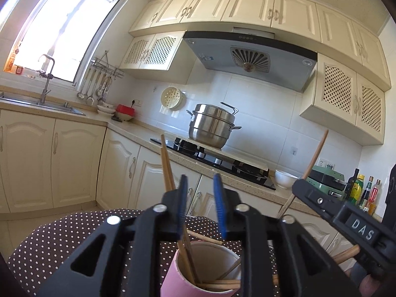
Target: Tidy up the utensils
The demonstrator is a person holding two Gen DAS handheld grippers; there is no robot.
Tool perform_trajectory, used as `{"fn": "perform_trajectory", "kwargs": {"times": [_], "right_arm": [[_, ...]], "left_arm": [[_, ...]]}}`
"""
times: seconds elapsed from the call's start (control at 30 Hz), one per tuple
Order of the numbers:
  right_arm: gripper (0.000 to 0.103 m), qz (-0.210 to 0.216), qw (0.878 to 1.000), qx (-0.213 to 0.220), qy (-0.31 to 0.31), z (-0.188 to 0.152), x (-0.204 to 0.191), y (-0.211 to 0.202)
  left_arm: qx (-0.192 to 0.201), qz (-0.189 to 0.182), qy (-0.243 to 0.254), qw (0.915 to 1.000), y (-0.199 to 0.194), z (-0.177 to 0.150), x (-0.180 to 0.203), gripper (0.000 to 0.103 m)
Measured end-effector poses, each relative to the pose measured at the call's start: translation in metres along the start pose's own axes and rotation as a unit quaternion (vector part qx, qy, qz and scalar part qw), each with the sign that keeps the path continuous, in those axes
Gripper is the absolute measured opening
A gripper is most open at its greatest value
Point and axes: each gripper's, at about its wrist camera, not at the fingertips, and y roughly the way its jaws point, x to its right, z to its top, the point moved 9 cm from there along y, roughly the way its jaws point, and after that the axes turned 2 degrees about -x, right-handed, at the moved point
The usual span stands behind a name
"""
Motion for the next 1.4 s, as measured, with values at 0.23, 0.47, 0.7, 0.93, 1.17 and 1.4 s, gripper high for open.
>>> {"fn": "perform_trajectory", "kwargs": {"times": [0.23, 0.47, 0.7, 0.93, 1.17, 1.4], "right_arm": [[0.007, -0.003, 1.000, -0.014, 0.005, -0.004, -0.001, 0.001], [0.013, -0.002, 1.000, -0.031, 0.008, -0.008, -0.003, 0.000], [0.030, 0.002, 1.000, -0.017, 0.023, 0.004, -0.002, -0.013], [0.041, -0.007, 0.999, 0.008, 0.031, 0.030, 0.016, -0.036], [0.041, -0.063, 0.997, -0.008, 0.044, 0.018, 0.064, -0.027], [0.041, -0.091, 0.991, -0.084, 0.049, -0.026, 0.097, 0.028]], "left_arm": [[-0.027, 0.001, -0.015, 0.9995, -0.006, -0.001, -0.009, 0.041], [-0.052, 0.007, -0.030, 0.9982, -0.009, -0.006, -0.016, 0.050], [-0.066, 0.014, -0.033, 0.9971, -0.014, -0.003, -0.023, 0.054], [-0.075, 0.055, -0.064, 0.9936, -0.026, 0.008, -0.061, 0.055], [-0.132, 0.112, -0.128, 0.9765, -0.015, 0.001, -0.121, 0.055], [-0.258, 0.105, -0.160, 0.9469, 0.048, -0.038, -0.142, 0.055]]}}
